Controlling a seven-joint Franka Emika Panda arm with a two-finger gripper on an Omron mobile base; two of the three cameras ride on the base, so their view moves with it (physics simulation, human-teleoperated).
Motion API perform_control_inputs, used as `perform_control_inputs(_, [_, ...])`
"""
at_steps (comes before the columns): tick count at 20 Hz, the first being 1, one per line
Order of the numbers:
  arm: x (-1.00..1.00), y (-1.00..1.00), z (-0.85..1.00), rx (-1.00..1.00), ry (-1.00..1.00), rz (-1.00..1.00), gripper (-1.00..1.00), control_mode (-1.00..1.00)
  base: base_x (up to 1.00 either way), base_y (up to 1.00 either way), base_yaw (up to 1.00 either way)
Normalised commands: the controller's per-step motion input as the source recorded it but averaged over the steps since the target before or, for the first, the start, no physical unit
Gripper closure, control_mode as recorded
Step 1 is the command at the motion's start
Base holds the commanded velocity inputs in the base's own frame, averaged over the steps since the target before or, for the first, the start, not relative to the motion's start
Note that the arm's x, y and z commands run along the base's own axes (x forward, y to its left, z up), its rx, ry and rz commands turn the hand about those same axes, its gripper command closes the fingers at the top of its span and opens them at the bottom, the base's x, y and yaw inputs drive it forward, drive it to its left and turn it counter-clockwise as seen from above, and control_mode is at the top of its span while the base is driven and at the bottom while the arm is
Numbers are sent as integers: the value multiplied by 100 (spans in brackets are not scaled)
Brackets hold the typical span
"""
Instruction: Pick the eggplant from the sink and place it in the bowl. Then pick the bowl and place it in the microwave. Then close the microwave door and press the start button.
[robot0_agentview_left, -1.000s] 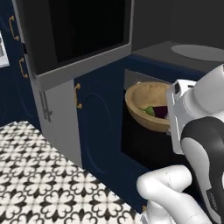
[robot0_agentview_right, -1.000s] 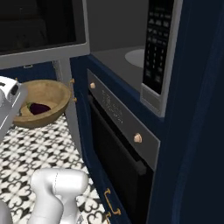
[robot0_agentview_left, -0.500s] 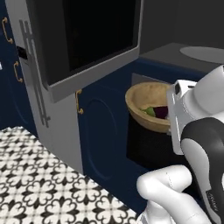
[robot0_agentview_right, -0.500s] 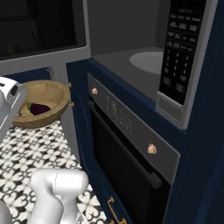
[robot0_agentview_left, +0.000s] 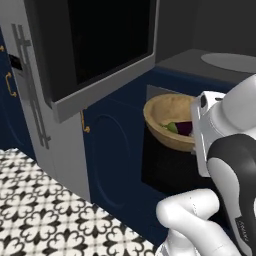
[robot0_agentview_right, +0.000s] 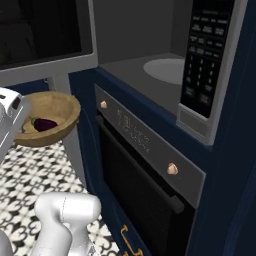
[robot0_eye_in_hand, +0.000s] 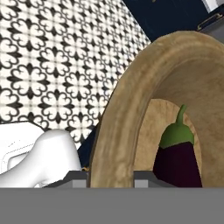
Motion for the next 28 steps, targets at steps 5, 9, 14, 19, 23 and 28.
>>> perform_control_inputs(5, [0, 0, 0, 0, 0, 0, 100, 100, 32, 0, -4])
perform_control_inputs(9, [0, 0, 12, -1, -6, -14, 100, -100, 5, 0, -2])
perform_control_inputs(14, [0, -10, 71, -3, -39, -16, 100, -100, 0, 0, 0])
perform_control_inputs(19, [15, -28, 63, -1, -23, -2, 100, -100, 0, 0, 0])
perform_control_inputs(23, [62, -68, 15, 0, -8, 0, 100, -100, 0, 0, 0])
perform_control_inputs(28, [87, -53, 1, 0, 2, 0, 100, -100, 0, 0, 0])
